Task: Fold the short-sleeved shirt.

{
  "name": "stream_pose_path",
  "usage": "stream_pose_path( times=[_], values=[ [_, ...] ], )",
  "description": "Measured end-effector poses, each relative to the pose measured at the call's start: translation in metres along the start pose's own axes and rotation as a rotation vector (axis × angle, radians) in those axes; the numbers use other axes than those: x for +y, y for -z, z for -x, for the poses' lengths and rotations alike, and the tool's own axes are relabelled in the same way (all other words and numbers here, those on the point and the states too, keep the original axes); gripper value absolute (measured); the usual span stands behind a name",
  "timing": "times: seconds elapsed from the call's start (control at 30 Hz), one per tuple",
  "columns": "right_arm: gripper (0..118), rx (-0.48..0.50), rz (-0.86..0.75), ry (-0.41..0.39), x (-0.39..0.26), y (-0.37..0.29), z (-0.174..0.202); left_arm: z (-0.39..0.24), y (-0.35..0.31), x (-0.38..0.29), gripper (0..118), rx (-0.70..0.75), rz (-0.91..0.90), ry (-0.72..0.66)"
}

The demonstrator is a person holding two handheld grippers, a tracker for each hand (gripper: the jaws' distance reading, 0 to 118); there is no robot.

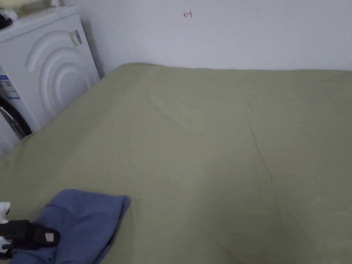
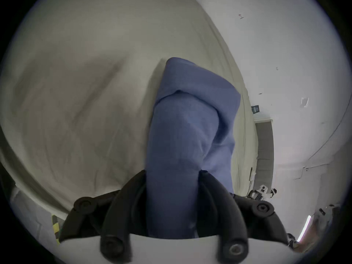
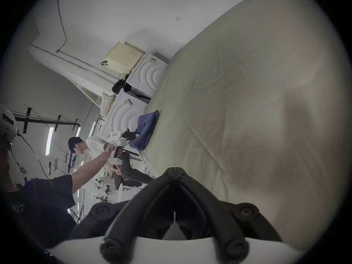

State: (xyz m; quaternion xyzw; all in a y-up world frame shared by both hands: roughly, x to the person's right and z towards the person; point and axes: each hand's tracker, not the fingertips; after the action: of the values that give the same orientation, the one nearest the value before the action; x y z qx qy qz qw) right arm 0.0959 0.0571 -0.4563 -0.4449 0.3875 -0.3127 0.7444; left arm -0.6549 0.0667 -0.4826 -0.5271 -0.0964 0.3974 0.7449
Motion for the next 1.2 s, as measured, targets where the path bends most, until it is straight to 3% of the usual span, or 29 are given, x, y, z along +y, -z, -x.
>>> stream_pose_path(
  times=[0.07,0.13,0.23,0.3,0.33,0.4,0.43,0.47,0.53,0.57,0.6,0.67,0.7,0.77,0.8,0.87,1.07,1.2],
  values=[
    [1,-0.063,-0.001,-0.036,0.002,-0.01,0.006,-0.017,-0.022,-0.003,35,0.11,0.033,0.062],
    [1,-0.057,-0.011,-0.062,0.005,-0.024,0.013,-0.046,-0.063,-0.007,40,0.294,0.019,0.19],
    [1,-0.039,-0.091,-0.096,0.008,-0.052,0.024,-0.084,-0.121,-0.02,43,0.464,-0.09,0.223],
    [1,0.001,-0.141,-0.139,0.009,-0.072,0.032,-0.105,-0.148,-0.026,45,0.431,-0.201,0.284],
    [1,0.015,-0.158,-0.145,0.008,-0.079,0.034,-0.112,-0.156,-0.028,47,0.305,-0.267,0.305],
    [1,0.016,-0.161,-0.16,0.007,-0.09,0.039,-0.126,-0.15,-0.021,47,0.155,-0.346,0.217],
    [1,0.006,-0.166,-0.17,0.005,-0.092,0.044,-0.133,-0.145,-0.019,47,0.161,-0.399,0.239],
    [1,-0.005,-0.164,-0.186,0.004,-0.095,0.048,-0.148,-0.143,-0.018,46,0.325,-0.45,0.254],
    [1,-0.031,-0.179,-0.19,0.0,-0.101,0.055,-0.177,-0.135,-0.021,38,0.439,-0.508,0.246],
    [1,-0.026,-0.186,-0.204,-0.002,-0.104,0.06,-0.191,-0.131,-0.027,18,0.367,-0.512,0.313],
    [1,-0.054,-0.241,-0.234,-0.005,-0.11,0.066,-0.217,-0.121,-0.04,0,0.326,-0.568,0.422],
    [1,-0.125,-0.331,-0.234,-0.007,-0.12,0.077,-0.259,-0.108,-0.062,0,0.427,-0.762,0.612],
    [1,-0.218,-0.397,-0.261,-0.007,-0.124,0.088,-0.282,-0.097,-0.079,0,0.416,-0.864,0.589],
    [1,-0.418,-0.522,-0.362,-0.005,-0.132,0.11,-0.323,-0.065,-0.115,0,0.251,-0.885,0.589],
    [1,-0.511,-0.558,-0.421,-0.003,-0.135,0.121,-0.346,-0.046,-0.146,0,0.223,-0.912,0.625],
    [1,-0.654,-0.58,-0.464,0.003,-0.141,0.143,-0.384,-0.008,-0.188,0,0.232,-0.952,0.689],
    [1,-0.868,-0.767,-0.563,0.012,-0.173,0.169,-0.456,0.081,-0.298,0,0.096,-0.918,0.773],
    [1,-0.974,-0.858,-0.627,0.008,-0.182,0.171,-0.483,0.12,-0.342,0,0.134,-0.904,0.855]
  ],
)
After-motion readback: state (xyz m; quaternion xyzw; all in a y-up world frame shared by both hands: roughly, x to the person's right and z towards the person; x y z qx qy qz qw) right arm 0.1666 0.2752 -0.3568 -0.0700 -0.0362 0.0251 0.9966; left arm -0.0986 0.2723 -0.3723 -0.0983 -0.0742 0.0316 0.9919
